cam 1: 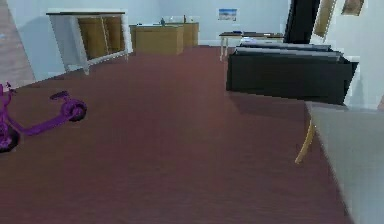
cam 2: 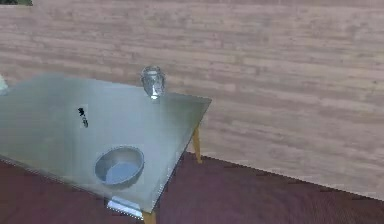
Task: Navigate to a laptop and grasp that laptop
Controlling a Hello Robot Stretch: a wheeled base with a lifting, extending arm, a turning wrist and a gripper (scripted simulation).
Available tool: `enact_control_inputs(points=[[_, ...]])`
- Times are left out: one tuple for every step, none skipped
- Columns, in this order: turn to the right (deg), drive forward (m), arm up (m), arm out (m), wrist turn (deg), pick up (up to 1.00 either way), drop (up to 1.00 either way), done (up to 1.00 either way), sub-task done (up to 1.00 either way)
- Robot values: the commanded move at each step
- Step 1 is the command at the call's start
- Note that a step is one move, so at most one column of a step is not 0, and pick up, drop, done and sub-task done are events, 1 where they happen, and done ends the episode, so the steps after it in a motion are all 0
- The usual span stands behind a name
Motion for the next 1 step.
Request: enact_control_inputs(points=[[0.0,0.35,0.0,0.0,0.0,0.0,0.0,0.0,0.0]])
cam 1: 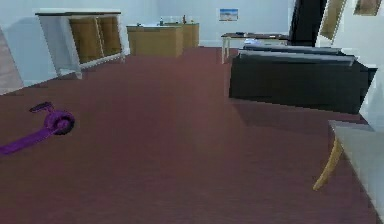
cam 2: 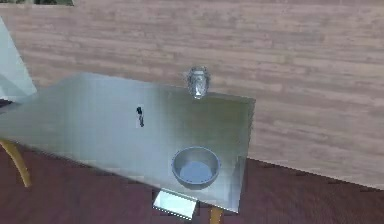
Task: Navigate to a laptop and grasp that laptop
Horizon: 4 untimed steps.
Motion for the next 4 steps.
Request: enact_control_inputs(points=[[15.0,0.0,0.0,0.0,0.0,0.0,0.0,0.0,0.0],[0.0,0.3,0.0,0.0,0.0,0.0,0.0,0.0,0.0],[0.0,0.0,0.1,0.0,0.0,0.0,0.0,0.0,0.0],[0.0,0.0,0.0,0.46,0.0,0.0,0.0,0.0,0.0]])
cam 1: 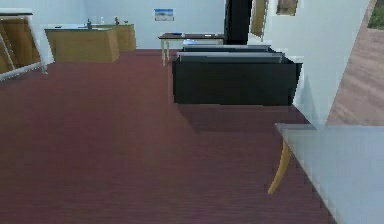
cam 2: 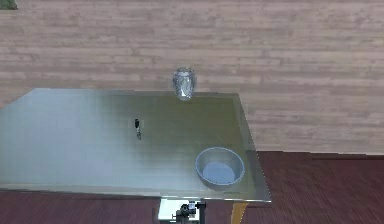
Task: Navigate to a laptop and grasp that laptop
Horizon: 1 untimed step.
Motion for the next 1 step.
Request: enact_control_inputs(points=[[0.0,0.0,0.0,0.0,45.0,0.0,0.0,0.0,0.0]])
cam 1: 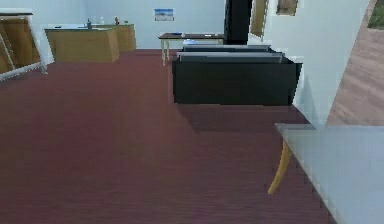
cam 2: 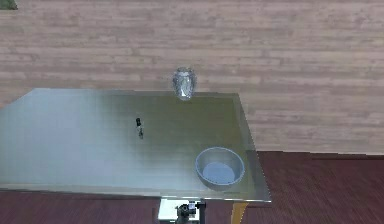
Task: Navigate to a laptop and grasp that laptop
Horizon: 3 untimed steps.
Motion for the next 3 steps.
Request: enact_control_inputs(points=[[0.0,0.0,0.0,0.0,45.0,0.0,0.0,0.0,0.0],[0.0,0.0,0.0,0.0,45.0,0.0,0.0,0.0,0.0],[0.0,0.0,0.0,0.0,45.0,0.0,0.0,0.0,0.0]])
